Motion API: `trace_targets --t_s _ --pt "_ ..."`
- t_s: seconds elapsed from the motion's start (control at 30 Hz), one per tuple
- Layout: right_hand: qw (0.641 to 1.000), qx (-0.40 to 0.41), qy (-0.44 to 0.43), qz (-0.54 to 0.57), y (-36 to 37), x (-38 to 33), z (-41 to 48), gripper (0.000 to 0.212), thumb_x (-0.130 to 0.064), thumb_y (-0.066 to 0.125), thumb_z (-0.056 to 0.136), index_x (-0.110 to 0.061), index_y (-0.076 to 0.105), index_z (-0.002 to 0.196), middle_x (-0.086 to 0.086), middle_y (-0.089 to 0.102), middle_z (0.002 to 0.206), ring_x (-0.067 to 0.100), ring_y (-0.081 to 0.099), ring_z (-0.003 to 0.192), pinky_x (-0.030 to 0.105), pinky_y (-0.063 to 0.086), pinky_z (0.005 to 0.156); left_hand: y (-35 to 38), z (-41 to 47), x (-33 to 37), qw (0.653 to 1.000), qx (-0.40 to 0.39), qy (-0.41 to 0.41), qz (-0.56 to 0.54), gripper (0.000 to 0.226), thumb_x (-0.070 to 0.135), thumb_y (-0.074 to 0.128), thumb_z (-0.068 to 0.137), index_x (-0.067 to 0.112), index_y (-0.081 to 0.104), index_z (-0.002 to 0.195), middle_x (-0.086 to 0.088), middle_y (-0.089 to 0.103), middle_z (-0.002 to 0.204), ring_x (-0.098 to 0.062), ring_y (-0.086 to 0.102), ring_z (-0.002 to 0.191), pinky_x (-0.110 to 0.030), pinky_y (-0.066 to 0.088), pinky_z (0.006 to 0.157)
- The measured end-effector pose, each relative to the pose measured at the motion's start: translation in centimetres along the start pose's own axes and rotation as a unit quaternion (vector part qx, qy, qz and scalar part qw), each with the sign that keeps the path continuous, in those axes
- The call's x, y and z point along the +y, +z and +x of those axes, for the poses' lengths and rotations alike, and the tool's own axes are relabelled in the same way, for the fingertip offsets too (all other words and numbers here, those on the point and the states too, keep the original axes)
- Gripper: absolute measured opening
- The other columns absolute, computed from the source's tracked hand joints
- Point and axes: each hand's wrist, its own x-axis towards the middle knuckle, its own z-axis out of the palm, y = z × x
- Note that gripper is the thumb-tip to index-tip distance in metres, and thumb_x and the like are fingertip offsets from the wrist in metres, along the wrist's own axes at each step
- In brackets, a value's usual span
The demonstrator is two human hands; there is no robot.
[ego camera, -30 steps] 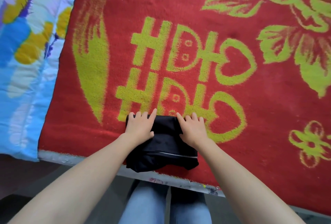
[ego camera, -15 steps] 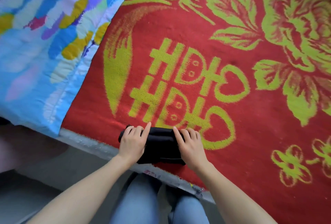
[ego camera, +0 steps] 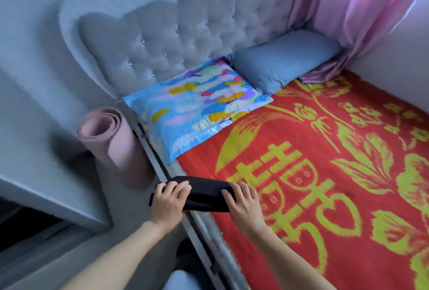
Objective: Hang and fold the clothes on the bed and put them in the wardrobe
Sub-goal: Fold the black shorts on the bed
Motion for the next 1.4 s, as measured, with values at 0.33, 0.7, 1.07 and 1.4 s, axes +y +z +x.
trace_targets --t_s 0.33,0.7,1.07,1.4 --pt "0.955 0.086 -0.276 0.071 -4.6 -19.7 11.6 0.035 -0.016 0.041 0.069 -0.017 0.073 0.083 0.007 0.068 0.084 0.026 0.065 0.073 0.029 0.05 0.061 -14.9 -15.1 -10.6 0.96 0.043 -0.257 0.105 0.044 0.003 0.051 0.055 0.015 0.044 0.096 0.001 0.07 0.089 -0.02 0.061 0.077 -0.036 0.035 0.073" --pt "0.887 0.06 -0.436 0.141 -0.9 -52.5 12.1 0.035 -0.019 0.042 0.07 -0.019 0.073 0.085 0.005 0.069 0.088 0.025 0.052 0.087 0.033 0.038 0.07 -24.8 -42.1 -22.6 0.876 -0.041 -0.464 0.125 0.086 0.009 0.089 0.022 0.015 0.045 0.096 -0.001 0.071 0.088 -0.021 0.066 0.065 -0.035 0.032 0.073" --pt "0.845 -0.026 -0.512 0.154 3.6 -70.9 15.4 0.037 -0.016 0.041 0.07 -0.018 0.075 0.085 0.007 0.069 0.086 0.025 0.067 0.071 0.026 0.053 0.063 -26.0 -55.1 -33.8 0.833 -0.049 -0.535 0.129 0.084 0.014 0.09 0.02 0.015 0.05 0.094 0.0 0.067 0.073 -0.022 0.065 0.064 -0.034 0.031 0.071" --pt "0.858 -0.063 -0.49 0.137 14.8 -79.6 21.5 0.033 -0.018 0.068 0.052 -0.018 0.076 0.083 0.003 0.068 0.08 0.023 0.067 0.069 0.024 0.053 0.062 -18.4 -59.4 -48.1 0.83 -0.083 -0.542 0.104 0.074 0.016 0.089 0.027 0.018 0.055 0.093 0.002 0.067 0.071 -0.021 0.065 0.064 -0.035 0.03 0.071"
